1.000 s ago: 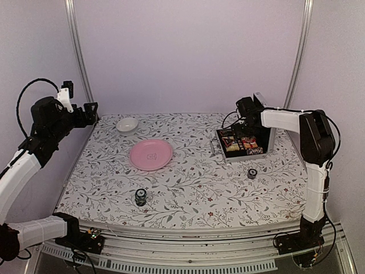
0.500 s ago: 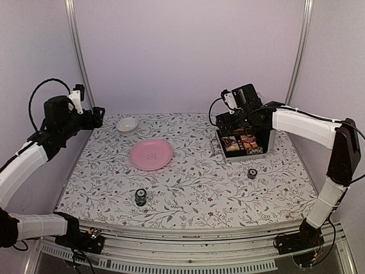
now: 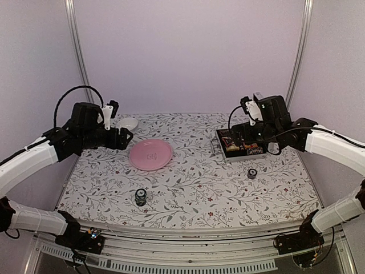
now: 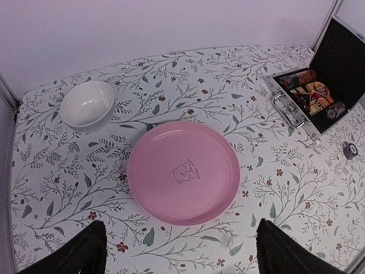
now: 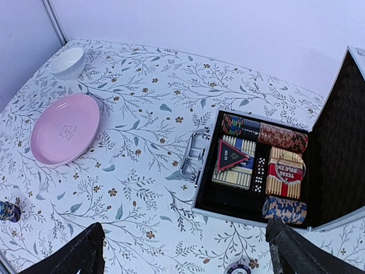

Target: Pack up texas hold em set

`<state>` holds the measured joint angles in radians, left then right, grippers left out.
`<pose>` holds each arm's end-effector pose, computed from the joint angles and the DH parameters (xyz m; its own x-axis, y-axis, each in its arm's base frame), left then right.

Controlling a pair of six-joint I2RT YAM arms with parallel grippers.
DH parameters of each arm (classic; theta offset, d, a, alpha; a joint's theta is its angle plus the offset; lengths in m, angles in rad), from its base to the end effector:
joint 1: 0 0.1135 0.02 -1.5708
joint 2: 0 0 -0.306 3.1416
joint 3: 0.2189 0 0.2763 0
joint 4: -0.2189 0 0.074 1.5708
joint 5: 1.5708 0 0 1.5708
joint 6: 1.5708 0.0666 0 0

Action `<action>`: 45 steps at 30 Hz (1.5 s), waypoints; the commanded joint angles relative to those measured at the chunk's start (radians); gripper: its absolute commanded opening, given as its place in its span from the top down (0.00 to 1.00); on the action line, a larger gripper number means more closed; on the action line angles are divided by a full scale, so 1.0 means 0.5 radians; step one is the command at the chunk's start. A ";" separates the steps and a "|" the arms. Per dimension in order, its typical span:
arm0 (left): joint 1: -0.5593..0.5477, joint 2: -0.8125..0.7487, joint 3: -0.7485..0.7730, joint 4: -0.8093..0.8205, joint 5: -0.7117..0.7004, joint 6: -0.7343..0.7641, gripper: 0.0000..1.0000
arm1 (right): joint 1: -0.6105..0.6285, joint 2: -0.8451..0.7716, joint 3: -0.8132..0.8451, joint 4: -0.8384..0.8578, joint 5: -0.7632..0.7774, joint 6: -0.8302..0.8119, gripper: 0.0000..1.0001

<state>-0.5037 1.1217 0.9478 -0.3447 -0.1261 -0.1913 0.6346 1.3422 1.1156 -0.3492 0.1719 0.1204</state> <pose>0.2535 -0.1301 0.3322 -0.4990 0.0597 -0.8645 0.2937 0.9502 -0.1039 0.2838 0.1948 0.3334 -0.4916 -0.2150 -0.8439 -0.4125 0.9109 0.0083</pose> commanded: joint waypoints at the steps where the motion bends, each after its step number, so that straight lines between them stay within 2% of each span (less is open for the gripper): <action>1: -0.168 -0.020 0.019 -0.460 -0.014 -0.297 0.09 | -0.029 -0.117 -0.126 0.075 -0.054 0.116 0.01; 7: -0.428 0.067 -0.016 -0.675 0.154 -0.571 0.10 | -0.199 -0.135 -0.344 0.091 -0.223 0.341 0.01; 16: -0.609 0.228 -0.149 -0.685 0.364 -0.729 0.08 | -0.262 -0.147 -0.581 0.182 -0.319 0.481 0.01; 22: -0.718 0.469 -0.110 -0.725 0.265 -0.688 0.05 | -0.263 -0.143 -0.598 0.224 -0.338 0.514 0.01; 28: -0.726 0.595 -0.114 -0.728 0.180 -0.669 0.04 | -0.263 -0.138 -0.622 0.239 -0.356 0.533 0.01; 31: -0.729 0.627 -0.116 -0.715 0.143 -0.661 0.07 | -0.264 -0.135 -0.635 0.255 -0.362 0.547 0.01; 40: -0.727 0.708 -0.128 -0.683 0.111 -0.627 0.27 | -0.266 -0.132 -0.659 0.275 -0.377 0.569 0.01; 45: -0.727 0.741 -0.125 -0.682 0.098 -0.618 0.31 | -0.264 -0.132 -0.664 0.275 -0.374 0.572 0.01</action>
<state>-0.8558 1.4807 0.8837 -0.6930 -0.0593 -0.5163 0.5037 1.2884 0.7971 -0.2375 -0.0105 0.3969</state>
